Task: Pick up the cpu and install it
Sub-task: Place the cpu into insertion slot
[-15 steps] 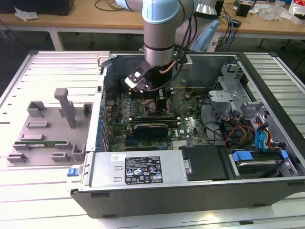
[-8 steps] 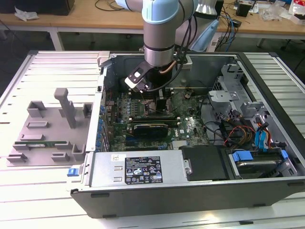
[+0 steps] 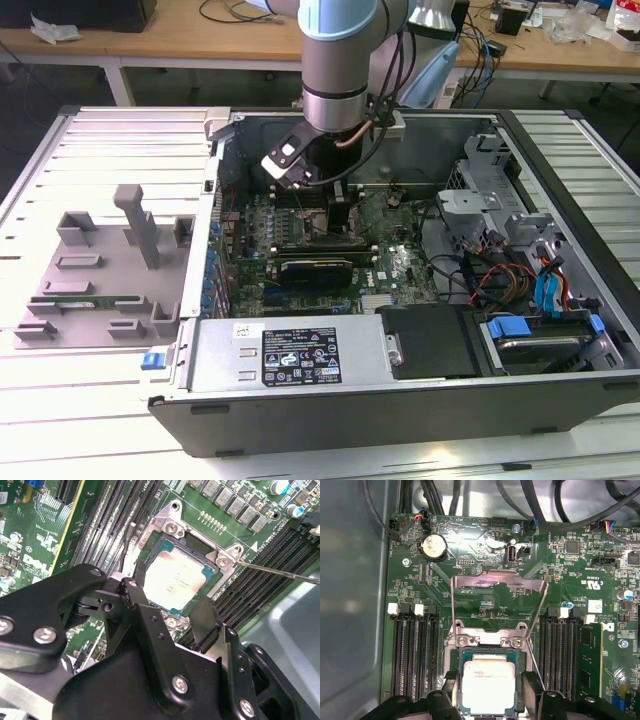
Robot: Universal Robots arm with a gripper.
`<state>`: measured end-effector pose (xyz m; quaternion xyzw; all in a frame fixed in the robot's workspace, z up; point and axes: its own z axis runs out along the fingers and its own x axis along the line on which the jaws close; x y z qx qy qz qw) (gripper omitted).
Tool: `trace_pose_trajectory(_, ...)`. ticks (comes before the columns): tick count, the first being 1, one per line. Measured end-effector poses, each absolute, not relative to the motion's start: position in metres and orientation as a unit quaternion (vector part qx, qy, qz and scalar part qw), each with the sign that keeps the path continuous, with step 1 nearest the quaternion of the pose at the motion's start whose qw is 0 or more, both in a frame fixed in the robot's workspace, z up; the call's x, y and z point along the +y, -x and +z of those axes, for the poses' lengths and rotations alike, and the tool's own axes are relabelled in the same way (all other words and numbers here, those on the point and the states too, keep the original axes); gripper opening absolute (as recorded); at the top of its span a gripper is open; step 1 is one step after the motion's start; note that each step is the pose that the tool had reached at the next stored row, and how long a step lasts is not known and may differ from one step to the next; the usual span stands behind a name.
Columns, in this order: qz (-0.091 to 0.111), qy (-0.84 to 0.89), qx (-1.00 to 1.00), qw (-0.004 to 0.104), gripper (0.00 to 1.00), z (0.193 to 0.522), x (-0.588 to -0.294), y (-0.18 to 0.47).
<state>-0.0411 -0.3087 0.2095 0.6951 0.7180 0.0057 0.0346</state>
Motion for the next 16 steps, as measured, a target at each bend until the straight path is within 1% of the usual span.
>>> trace_pose_trajectory(1, 0.006, -0.695, 0.718, 0.035, 0.6, 0.2102, -0.3087, 0.0411)
trace_pose_trajectory(2, 0.006, -0.695, 0.718, 0.035, 0.54, 0.2105, -0.3087, 0.0411)
trace_pose_trajectory(3, 0.006, -0.695, 0.718, 0.035, 0.54, 0.2108, -0.3087, 0.0411)
trace_pose_trajectory(4, 0.006, -0.695, 0.718, 0.035, 0.41, 0.2113, -0.3087, 0.0411)
trace_pose_trajectory(5, 0.006, -0.695, 0.718, 0.035, 0.41, 0.2119, -0.3087, 0.0411)
trace_pose_trajectory(6, 0.006, -0.695, 0.718, 0.035, 0.23, 0.2124, -0.3087, 0.0411)
trace_pose_trajectory(8, 0.006, -0.695, 0.718, 0.035, 0.11, 0.2135, -0.3087, 0.041)
trace_pose_trajectory(10, 0.005, -0.695, 0.718, 0.033, 0.11, 0.2145, -0.3087, 0.041)
trace_pose_trajectory(11, 0.0, -0.695, 0.718, 0.025, 0.11, 0.2145, -0.3089, 0.0405)
trace_pose_trajectory(16, 0.0, -0.695, 0.718, 0.024, 0.11, 0.2118, -0.3097, 0.0405)
